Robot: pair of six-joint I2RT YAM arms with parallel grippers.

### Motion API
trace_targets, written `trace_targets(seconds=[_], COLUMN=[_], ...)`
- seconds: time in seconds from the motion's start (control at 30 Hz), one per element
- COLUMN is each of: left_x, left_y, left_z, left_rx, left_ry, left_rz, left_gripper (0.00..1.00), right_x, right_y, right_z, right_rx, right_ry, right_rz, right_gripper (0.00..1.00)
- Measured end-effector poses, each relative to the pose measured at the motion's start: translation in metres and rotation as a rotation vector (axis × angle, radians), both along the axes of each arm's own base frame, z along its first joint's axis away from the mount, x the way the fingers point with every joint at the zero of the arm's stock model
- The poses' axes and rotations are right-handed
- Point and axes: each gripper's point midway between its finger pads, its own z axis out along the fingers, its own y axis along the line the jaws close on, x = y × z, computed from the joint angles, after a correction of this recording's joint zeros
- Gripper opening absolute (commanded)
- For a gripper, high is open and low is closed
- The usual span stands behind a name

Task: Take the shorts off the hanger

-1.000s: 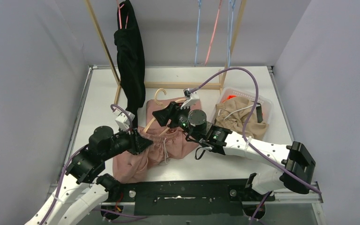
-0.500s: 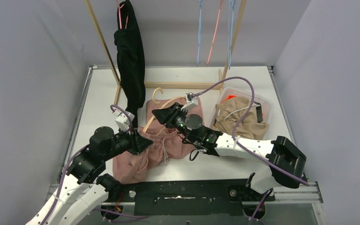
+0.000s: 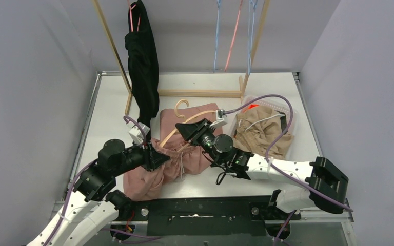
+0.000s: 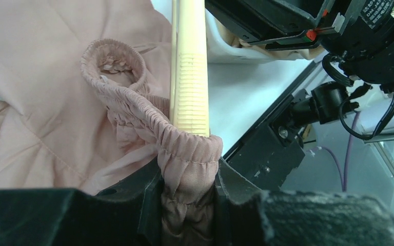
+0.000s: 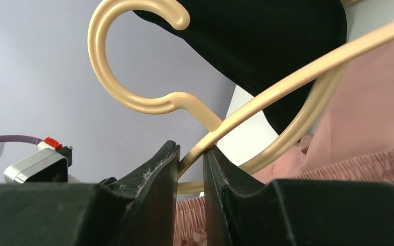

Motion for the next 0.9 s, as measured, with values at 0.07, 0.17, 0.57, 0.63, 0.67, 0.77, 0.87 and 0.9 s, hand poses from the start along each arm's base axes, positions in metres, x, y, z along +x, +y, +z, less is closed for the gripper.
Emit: trace_targets(seconds=[0.07,0.17,0.57,0.63,0.67,0.77,0.87,0.9], left_x=[-0.003,-0.006,0.001,0.002,0.003,0.003,0.005,0.006], left_y=[-0.003,-0.006,-0.007,-0.006,-0.006,-0.005,-0.001,0.001], left_z=[0.001,0.0,-0.002,-0.003,-0.004,-0.009,-0.017,-0.019], left_rx=[-0.011,-0.018,-0.013,-0.013,-0.013,0.001,0.025,0.033], left_ry=[-0.003,-0.001,0.004,0.009,0.012,0.035,0.064,0.071], left_rz=[-0.022,-0.046,-0.018,-0.008,-0.006,0.002,0.03,0.046], left_gripper=[0.16,0.19,0.35,0.37,0.39,0.44,0.55,0.57], right_x=[-0.006,-0.01,-0.018,-0.017,-0.016,-0.013,-0.006,-0.002], right_y=[-0.008,-0.016,-0.043,-0.047,-0.049,-0.056,-0.067,-0.072], right_z=[0.002,0.0,0.006,0.008,0.008,0.008,0.004,0.001], right_rx=[0.009,0.003,-0.06,-0.068,-0.071,-0.092,-0.133,-0.156], right_ry=[-0.003,-0.005,-0.045,-0.05,-0.052,-0.055,-0.052,-0.049], right_rz=[-0.004,-0.007,-0.038,-0.052,-0.06,-0.095,-0.135,-0.155], right_gripper=[0.0,0.0,0.0,0.0,0.0,0.0,0.0,0.0])
